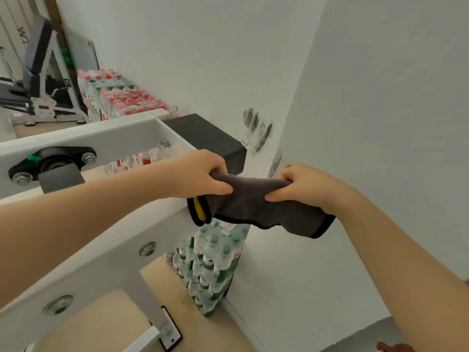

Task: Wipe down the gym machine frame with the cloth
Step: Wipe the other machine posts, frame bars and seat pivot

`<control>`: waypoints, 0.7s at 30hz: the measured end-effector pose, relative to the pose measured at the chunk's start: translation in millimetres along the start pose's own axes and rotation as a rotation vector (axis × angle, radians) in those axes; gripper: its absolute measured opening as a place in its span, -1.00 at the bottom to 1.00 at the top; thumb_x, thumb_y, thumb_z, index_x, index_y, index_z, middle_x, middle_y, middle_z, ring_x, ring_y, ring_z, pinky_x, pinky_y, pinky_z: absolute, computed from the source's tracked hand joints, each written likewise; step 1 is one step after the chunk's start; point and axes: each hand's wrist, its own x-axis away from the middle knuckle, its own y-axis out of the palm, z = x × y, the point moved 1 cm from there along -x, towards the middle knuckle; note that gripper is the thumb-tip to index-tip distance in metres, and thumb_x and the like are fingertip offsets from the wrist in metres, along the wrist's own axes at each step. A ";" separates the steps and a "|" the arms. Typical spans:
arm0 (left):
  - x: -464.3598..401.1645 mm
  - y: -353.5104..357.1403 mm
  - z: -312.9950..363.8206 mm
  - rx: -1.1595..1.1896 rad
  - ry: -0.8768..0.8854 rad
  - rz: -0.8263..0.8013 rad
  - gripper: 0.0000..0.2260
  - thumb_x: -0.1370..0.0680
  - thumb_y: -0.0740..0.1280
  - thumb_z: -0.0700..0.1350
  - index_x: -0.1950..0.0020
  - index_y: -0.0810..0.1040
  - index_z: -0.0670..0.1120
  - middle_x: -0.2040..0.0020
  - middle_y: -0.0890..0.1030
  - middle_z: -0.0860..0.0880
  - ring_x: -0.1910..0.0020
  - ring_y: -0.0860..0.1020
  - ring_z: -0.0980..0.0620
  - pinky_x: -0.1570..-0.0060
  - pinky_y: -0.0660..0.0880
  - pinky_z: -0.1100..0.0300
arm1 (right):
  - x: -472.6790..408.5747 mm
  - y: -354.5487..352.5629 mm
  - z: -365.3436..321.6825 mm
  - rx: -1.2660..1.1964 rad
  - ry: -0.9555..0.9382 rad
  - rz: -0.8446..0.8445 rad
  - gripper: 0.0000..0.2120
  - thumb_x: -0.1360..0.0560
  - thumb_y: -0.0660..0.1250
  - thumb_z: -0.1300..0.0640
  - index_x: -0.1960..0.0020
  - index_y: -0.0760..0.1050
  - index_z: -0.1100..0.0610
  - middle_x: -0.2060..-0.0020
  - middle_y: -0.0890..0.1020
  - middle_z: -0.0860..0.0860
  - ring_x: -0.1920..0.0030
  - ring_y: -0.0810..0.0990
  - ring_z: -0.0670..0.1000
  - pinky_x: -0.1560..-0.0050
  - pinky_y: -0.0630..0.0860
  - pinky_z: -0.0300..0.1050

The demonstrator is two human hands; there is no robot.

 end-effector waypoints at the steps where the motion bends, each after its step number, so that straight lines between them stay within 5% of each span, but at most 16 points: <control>1: -2.1 3.7 4.7 0.069 -0.012 0.033 -0.88 -0.47 0.34 -0.02 0.12 0.50 -0.05 0.16 0.58 -0.03 0.19 0.51 0.04 0.15 0.46 0.17 | 0.0 2.6 1.2 -0.122 0.033 0.015 -0.67 -0.40 0.45 0.05 0.05 0.51 0.30 0.17 0.62 0.17 0.15 0.61 0.13 0.09 0.55 0.02; 6: -6.9 16.8 26.8 0.185 0.039 0.144 -0.84 -0.46 0.35 -0.08 0.03 0.42 -0.05 0.13 0.54 0.01 0.16 0.50 0.03 0.12 0.48 0.13 | 5.9 19.9 -8.9 -0.940 0.057 0.036 -0.83 -0.55 0.22 0.23 -0.02 0.52 0.31 0.10 0.62 0.21 0.12 0.60 0.09 0.04 0.58 -0.02; 10: -2.8 23.9 36.2 0.201 0.142 0.150 -0.77 -0.48 0.32 -0.10 -0.09 0.39 -0.07 0.07 0.52 -0.01 0.10 0.51 0.03 0.12 0.47 0.17 | 13.8 28.1 -10.8 -1.216 0.017 0.063 -0.78 -0.55 0.11 0.24 0.04 0.53 0.24 0.13 0.60 0.13 0.13 0.57 0.02 0.09 0.53 -0.12; 15: 6.4 29.7 26.6 0.505 0.208 -0.206 -0.52 -0.33 0.28 -0.16 -0.24 0.35 0.05 -0.06 0.53 -0.14 -0.05 0.53 -0.18 -0.03 0.49 -0.20 | 18.8 42.4 -15.1 -0.947 -0.172 0.209 -0.83 -0.51 0.30 0.15 -0.10 0.52 0.10 -0.01 0.64 -0.02 -0.05 0.59 -0.07 -0.08 0.51 -0.18; 16: 8.7 28.4 22.8 0.562 0.233 -0.264 -0.51 -0.32 0.26 -0.20 -0.23 0.38 0.07 -0.11 0.54 -0.11 -0.13 0.52 -0.14 -0.12 0.47 -0.17 | 17.9 44.5 -15.5 -0.849 -0.180 0.273 -0.81 -0.48 0.36 0.13 -0.09 0.51 0.07 0.01 0.64 -0.02 -0.02 0.61 -0.08 -0.05 0.53 -0.18; 18: 13.2 20.3 14.5 0.544 0.218 -0.280 -0.49 -0.35 0.21 -0.26 -0.21 0.40 0.20 -0.18 0.53 0.20 -0.24 0.46 0.18 -0.29 0.39 0.20 | 13.6 43.6 -16.3 -0.665 -0.197 0.457 -0.88 -0.45 0.39 0.15 0.03 0.51 0.04 0.12 0.64 -0.06 0.08 0.60 -0.10 0.03 0.52 -0.20; 19: 15.0 14.6 10.0 0.454 0.198 -0.233 -0.49 -0.41 0.20 -0.26 -0.23 0.37 0.25 -0.20 0.48 0.32 -0.24 0.43 0.27 -0.27 0.33 0.34 | 10.7 40.7 -16.5 -0.590 -0.218 0.589 -0.93 -0.47 0.37 0.18 0.09 0.50 0.05 0.16 0.63 -0.06 0.14 0.58 -0.11 0.06 0.50 -0.23; 21: 17.9 3.9 -2.1 0.059 0.131 -0.013 -0.55 -0.52 0.21 -0.14 -0.37 0.29 0.19 -0.27 0.43 0.23 -0.18 0.41 0.22 -0.21 0.29 0.32 | 5.8 28.7 -22.0 -0.420 -0.335 0.926 -0.95 -0.48 0.30 0.24 0.08 0.50 0.13 0.16 0.58 -0.01 0.18 0.49 -0.11 0.08 0.44 -0.31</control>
